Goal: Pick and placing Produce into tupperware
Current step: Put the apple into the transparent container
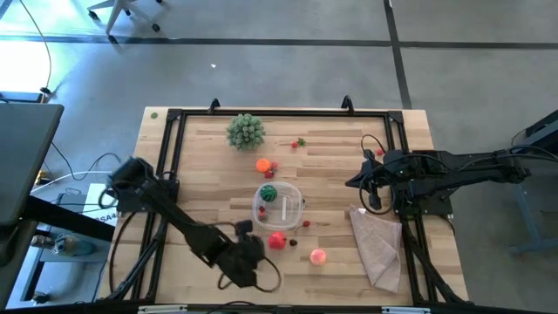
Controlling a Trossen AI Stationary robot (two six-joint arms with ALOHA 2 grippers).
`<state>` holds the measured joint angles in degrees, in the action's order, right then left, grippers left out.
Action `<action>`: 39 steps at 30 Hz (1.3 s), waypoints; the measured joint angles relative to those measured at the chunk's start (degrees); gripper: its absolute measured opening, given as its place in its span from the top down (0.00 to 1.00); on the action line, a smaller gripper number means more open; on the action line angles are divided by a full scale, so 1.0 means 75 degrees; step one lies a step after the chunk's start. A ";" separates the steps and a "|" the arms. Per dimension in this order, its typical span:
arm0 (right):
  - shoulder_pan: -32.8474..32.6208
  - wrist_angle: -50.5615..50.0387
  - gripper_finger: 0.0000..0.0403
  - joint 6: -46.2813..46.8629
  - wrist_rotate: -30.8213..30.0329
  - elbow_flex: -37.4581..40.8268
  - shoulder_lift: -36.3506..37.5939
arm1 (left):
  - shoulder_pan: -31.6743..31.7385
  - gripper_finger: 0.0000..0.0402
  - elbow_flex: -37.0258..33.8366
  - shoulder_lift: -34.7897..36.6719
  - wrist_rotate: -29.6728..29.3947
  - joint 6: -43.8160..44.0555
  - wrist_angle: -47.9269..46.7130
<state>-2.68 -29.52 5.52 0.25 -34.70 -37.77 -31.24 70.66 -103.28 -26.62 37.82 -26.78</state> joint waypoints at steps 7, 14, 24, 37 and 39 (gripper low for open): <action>0.0000 0.0017 1.00 0.0000 -0.0001 0.0000 -0.0114 | 0.0018 0.68 -0.2400 0.0907 -0.0122 0.0166 0.3029; 0.0000 -0.0057 1.00 -0.0002 -0.0003 -0.0003 -0.0164 | 0.0018 0.68 -0.3125 0.0720 -0.0405 0.0217 0.4424; 0.0000 -0.0021 1.00 -0.0001 -0.0003 -0.0006 -0.0165 | 0.0349 0.68 -0.3169 0.0207 -0.0307 0.0211 0.4850; 0.0000 -0.0040 1.00 0.0000 -0.0003 -0.0006 -0.0167 | 0.0666 0.68 -0.3155 -0.0388 -0.0062 0.0394 0.5356; 0.0000 -0.0024 1.00 -0.0002 -0.0003 -0.0006 -0.0162 | 0.0673 0.68 -0.3147 -0.0388 0.0045 0.0373 0.5398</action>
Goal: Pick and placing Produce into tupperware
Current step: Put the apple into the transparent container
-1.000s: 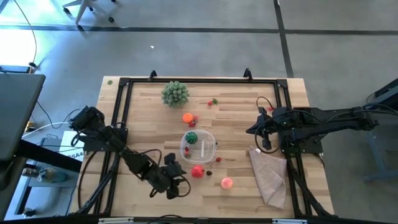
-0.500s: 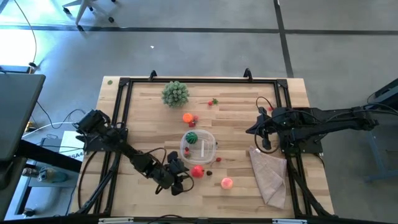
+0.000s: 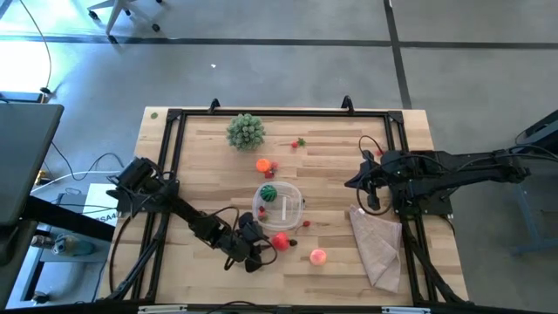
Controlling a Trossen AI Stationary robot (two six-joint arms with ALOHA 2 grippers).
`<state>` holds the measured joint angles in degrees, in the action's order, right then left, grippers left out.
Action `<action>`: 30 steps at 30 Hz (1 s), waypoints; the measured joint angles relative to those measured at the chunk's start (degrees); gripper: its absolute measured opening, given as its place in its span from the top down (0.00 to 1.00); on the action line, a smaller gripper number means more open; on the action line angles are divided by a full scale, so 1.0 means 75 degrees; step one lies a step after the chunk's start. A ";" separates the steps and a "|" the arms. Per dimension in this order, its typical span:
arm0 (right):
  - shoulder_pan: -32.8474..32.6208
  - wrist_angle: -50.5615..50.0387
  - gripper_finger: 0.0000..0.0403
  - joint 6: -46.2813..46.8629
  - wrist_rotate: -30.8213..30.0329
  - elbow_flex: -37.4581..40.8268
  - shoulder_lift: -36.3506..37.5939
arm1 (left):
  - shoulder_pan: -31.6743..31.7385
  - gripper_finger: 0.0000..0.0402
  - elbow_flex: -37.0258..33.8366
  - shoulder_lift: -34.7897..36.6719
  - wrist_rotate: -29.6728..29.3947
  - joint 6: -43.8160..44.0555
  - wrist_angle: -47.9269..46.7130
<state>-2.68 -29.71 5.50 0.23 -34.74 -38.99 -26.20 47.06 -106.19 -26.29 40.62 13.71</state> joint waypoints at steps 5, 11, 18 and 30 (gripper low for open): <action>0.0000 -0.0007 1.00 0.0002 0.0000 0.0000 -0.0002 | -0.0006 0.68 0.0001 0.0000 0.0229 -0.0458 0.0074; 0.0000 -0.0009 1.00 0.0000 0.0000 0.0000 -0.0002 | -0.0006 0.55 0.0001 0.0000 0.0356 -0.0565 0.0398; 0.0000 -0.0010 1.00 0.0001 0.0001 0.0000 -0.0002 | 0.0012 0.32 0.0010 -0.0042 0.0182 -0.0582 0.0897; 0.0000 -0.0001 1.00 0.0001 0.0002 0.0000 0.0004 | 0.0594 0.18 0.0594 -0.0483 0.0567 -0.0930 0.0656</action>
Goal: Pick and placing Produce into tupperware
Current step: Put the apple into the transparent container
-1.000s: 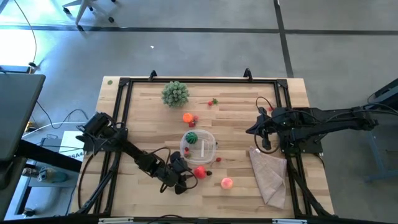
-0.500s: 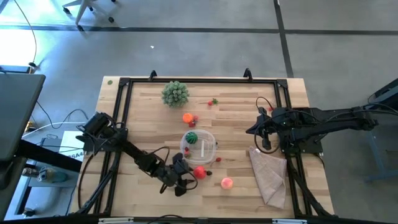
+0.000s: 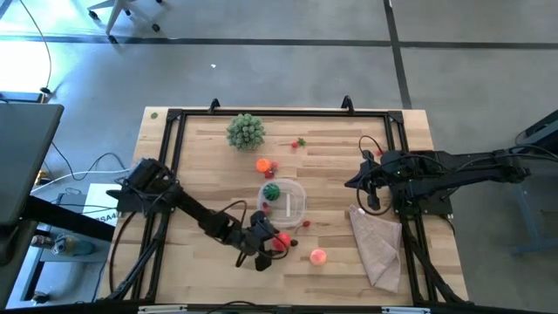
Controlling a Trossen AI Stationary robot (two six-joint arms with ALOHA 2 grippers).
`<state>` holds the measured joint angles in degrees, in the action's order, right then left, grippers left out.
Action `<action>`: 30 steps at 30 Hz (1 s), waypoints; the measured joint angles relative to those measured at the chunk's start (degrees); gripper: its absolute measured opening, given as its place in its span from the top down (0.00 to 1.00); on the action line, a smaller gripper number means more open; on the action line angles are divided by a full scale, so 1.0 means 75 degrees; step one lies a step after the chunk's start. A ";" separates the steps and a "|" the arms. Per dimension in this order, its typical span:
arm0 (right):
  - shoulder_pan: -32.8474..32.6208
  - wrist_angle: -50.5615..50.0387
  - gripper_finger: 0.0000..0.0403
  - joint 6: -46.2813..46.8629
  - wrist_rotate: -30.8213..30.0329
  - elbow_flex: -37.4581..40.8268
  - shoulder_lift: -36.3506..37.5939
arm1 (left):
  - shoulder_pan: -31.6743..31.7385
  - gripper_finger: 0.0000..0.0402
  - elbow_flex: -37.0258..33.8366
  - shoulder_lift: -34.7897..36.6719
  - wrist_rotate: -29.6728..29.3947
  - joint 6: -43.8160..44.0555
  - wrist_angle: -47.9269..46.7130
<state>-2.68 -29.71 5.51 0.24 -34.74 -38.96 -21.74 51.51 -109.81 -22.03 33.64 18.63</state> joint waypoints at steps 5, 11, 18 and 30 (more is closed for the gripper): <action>0.0000 -0.0012 1.00 0.0001 0.0000 0.0000 -0.0003 | 0.0164 0.19 0.0110 -0.0004 0.0384 -0.0160 -0.0060; 0.0000 -0.0006 1.00 -0.0001 -0.0002 0.0000 0.0000 | 0.0167 0.18 0.0110 -0.0004 0.0652 -0.0903 -0.0114; 0.0000 -0.0008 1.00 -0.0002 0.0000 0.0000 0.0000 | 0.0166 0.18 0.0110 -0.0004 0.0974 -0.2229 -0.0175; 0.0000 -0.0006 1.00 0.0001 -0.0002 0.0000 0.0000 | 0.0419 0.18 0.0110 -0.0093 0.1568 -0.3491 -0.0259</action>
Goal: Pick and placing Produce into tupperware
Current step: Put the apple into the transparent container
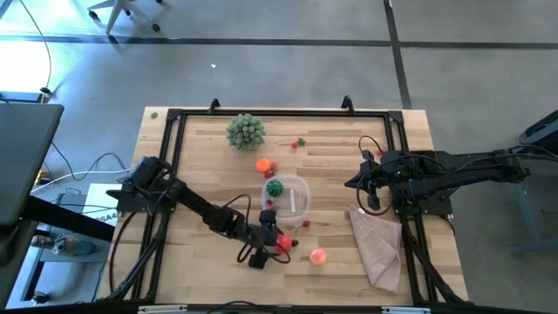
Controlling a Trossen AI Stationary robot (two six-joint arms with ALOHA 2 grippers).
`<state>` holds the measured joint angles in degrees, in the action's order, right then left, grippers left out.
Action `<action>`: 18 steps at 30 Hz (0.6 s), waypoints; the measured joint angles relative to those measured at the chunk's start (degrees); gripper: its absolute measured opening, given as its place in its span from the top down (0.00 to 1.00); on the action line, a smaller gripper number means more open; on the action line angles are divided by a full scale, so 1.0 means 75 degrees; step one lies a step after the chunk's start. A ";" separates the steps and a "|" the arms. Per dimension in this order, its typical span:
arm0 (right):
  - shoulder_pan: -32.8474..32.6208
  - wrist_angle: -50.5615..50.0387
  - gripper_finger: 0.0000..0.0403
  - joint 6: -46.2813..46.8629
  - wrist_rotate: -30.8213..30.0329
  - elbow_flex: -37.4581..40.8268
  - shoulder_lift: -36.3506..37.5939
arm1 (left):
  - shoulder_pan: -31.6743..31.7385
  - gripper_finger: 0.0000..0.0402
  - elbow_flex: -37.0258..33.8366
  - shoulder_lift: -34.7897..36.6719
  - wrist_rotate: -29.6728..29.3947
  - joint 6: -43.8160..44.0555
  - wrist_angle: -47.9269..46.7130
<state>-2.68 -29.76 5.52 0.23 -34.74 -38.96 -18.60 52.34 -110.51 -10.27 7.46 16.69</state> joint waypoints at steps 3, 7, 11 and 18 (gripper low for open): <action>0.0000 0.0000 1.00 0.0000 0.0000 0.0000 0.0000 | -0.0019 0.18 -0.0009 -0.0036 0.0059 -0.0580 -0.0140; 0.0000 -0.0005 1.00 -0.0001 0.0003 0.0000 -0.0002 | 0.0049 0.18 -0.0012 -0.0152 0.0257 -0.0771 -0.0082; 0.0000 -0.0004 1.00 0.0000 0.0000 0.0000 -0.0003 | 0.0098 0.18 -0.0001 -0.0144 0.0307 -0.1052 0.0010; 0.0000 -0.0001 1.00 -0.0001 0.0000 0.0000 -0.0001 | 0.0079 0.18 0.0170 -0.0144 0.0390 -0.1627 -0.0011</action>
<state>-2.68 -29.77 5.51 0.23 -34.74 -38.97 -18.01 53.61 -111.59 -7.35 -4.74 16.61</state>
